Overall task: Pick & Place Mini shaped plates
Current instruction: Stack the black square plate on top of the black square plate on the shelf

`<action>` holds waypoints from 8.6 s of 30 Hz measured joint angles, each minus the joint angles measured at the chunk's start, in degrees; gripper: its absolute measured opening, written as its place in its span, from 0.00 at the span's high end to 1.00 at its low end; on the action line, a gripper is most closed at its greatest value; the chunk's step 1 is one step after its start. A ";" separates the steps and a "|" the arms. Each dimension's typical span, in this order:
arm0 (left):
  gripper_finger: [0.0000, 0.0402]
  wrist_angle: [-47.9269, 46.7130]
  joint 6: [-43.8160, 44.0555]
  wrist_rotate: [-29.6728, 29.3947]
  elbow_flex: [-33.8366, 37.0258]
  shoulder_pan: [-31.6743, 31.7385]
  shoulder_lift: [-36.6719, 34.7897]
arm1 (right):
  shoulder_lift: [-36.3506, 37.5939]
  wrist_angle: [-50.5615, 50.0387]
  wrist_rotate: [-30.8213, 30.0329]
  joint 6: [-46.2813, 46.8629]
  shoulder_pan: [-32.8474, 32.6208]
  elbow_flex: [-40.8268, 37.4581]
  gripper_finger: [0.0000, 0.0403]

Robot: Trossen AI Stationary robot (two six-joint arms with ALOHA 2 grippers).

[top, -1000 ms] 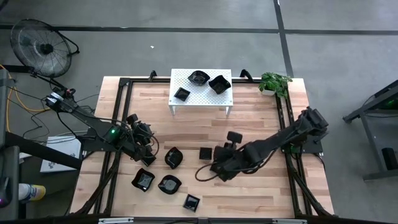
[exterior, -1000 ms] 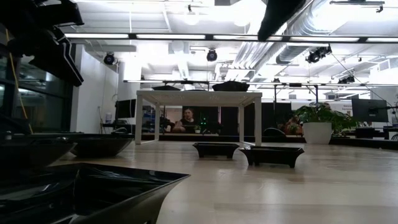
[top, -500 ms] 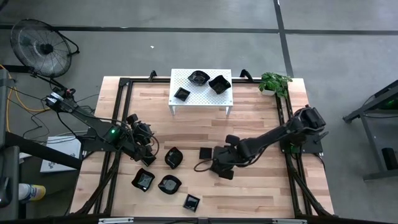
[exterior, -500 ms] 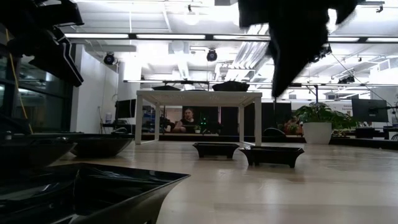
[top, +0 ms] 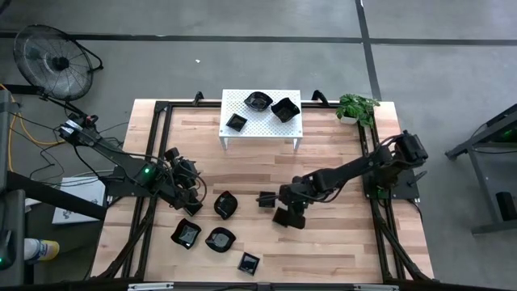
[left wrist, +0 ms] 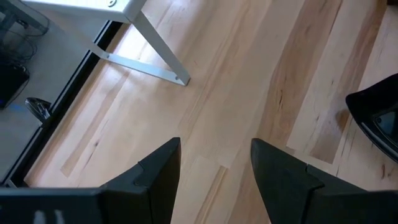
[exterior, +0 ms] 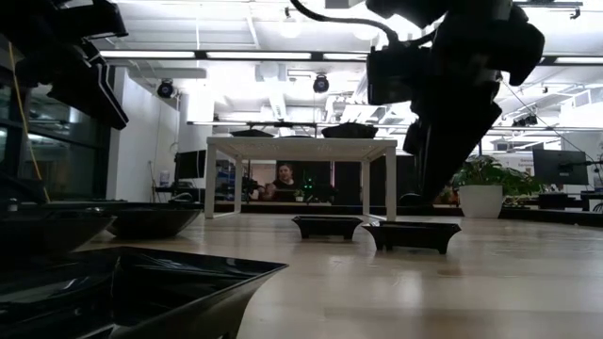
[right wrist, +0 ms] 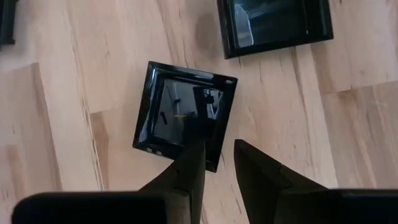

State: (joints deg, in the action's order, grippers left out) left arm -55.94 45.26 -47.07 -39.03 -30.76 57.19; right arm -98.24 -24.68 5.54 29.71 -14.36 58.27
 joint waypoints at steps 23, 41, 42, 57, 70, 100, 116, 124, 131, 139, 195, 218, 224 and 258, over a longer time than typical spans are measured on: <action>0.53 0.47 0.02 -0.37 0.00 0.00 2.05 | -2.56 8.66 -0.01 1.55 -0.34 -2.96 0.61; 0.53 0.74 0.02 -0.08 0.00 -0.01 2.71 | -4.68 8.86 -1.27 2.40 -0.98 -2.93 0.77; 0.53 0.74 0.02 0.03 0.00 0.00 2.71 | -4.68 8.82 -1.13 2.39 -0.99 -2.92 0.79; 0.53 0.63 0.02 0.09 0.00 0.00 2.71 | -0.97 7.05 -2.62 1.52 -0.91 -2.79 0.99; 0.53 0.92 0.02 0.31 0.00 -0.02 2.71 | 7.10 7.12 -4.43 -0.04 2.02 -2.79 0.99; 0.53 3.53 0.02 -2.32 0.02 0.00 2.71 | 12.24 45.54 -7.64 -6.23 23.54 -2.81 0.99; 0.53 55.16 -48.95 -31.10 0.02 0.09 3.29 | 11.65 53.14 -25.68 -28.37 17.21 -2.83 0.99; 0.53 75.57 -66.71 -19.11 0.04 5.93 9.68 | 5.60 65.93 -35.58 -43.53 12.90 -2.83 0.98; 0.53 84.63 -65.96 -22.11 0.04 9.34 13.06 | 2.91 71.70 -40.76 -51.56 11.28 -2.83 0.99; 0.53 87.90 -59.34 -13.98 0.04 15.34 13.20 | 2.91 72.55 -39.74 -51.82 11.18 -2.83 0.99; 0.66 96.50 -55.91 -6.46 0.00 21.14 13.25 | 2.93 77.71 -38.16 -58.71 14.40 -2.83 0.98; 0.90 96.54 -55.45 -5.96 0.00 21.14 13.25 | 2.93 78.54 -38.09 -59.81 14.75 -2.83 0.99; 0.96 96.54 -55.31 -5.99 0.00 21.14 13.25 | 2.93 78.54 -37.53 -59.67 14.77 -2.83 0.98; 0.81 96.54 -54.38 -6.38 0.00 21.14 13.25 | 2.95 78.54 -35.82 -58.71 14.75 -2.83 0.98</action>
State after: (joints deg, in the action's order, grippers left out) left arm 40.60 -9.13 -53.45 -39.03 -9.63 70.43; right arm -95.29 53.87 -30.28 -28.99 0.38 55.44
